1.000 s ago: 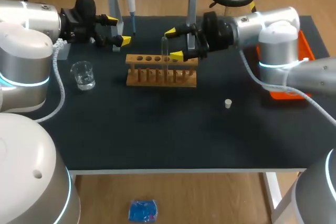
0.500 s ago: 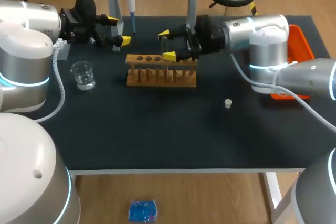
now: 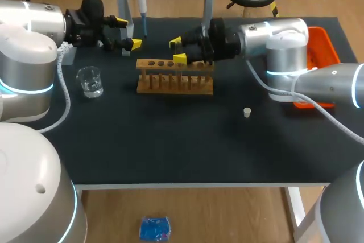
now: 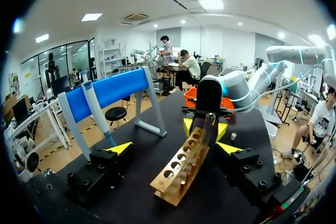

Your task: Invert the test tube, pick up the pipette, mount the tip to pipette, aspirate from beaker and dispense into the tube, eject the tip, return the pipette, and cap with the stopper.

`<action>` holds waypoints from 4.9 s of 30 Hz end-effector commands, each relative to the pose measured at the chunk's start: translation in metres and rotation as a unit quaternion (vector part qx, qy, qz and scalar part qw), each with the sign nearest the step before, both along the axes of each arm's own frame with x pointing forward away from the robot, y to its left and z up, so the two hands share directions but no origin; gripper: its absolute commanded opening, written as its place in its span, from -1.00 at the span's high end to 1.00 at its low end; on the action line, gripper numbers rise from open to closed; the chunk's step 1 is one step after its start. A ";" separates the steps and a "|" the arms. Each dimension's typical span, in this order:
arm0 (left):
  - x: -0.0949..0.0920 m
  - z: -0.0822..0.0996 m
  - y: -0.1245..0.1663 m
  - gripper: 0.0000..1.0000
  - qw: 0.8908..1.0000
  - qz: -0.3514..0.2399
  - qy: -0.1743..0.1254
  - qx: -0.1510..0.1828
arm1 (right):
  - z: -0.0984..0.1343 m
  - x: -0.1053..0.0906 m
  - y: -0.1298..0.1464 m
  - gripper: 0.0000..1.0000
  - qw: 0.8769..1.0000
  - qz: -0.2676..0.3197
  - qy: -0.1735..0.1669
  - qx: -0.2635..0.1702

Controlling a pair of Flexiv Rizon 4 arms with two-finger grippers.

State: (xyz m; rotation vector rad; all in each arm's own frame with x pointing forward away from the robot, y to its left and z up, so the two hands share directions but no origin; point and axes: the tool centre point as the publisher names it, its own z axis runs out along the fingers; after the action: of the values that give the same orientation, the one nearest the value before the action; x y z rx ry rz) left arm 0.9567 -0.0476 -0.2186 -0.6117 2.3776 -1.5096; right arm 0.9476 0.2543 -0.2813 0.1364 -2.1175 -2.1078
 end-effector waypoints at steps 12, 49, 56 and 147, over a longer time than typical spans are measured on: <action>0.000 0.001 0.000 -1.00 1.000 0.000 0.001 0.000 | -0.001 0.000 0.000 1.00 1.000 0.006 -0.003 0.000; 0.000 0.001 0.000 -1.00 1.000 0.000 0.001 0.000 | 0.036 -0.009 -0.010 1.00 1.000 -0.001 -0.019 0.009; 0.000 0.001 0.000 -1.00 1.000 0.000 0.001 0.000 | 0.045 -0.011 -0.011 1.00 1.000 -0.002 -0.024 0.010; 0.000 0.001 0.000 -1.00 1.000 0.000 0.001 0.000 | 0.107 0.014 0.008 1.00 0.809 -0.061 0.567 -0.141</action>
State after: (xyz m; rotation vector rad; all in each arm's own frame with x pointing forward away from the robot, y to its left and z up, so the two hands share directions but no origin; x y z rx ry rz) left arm 0.9567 -0.0475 -0.2186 -0.6115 2.3777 -1.5096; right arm 0.9603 0.2636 -0.1771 -0.7262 -1.8157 -1.5774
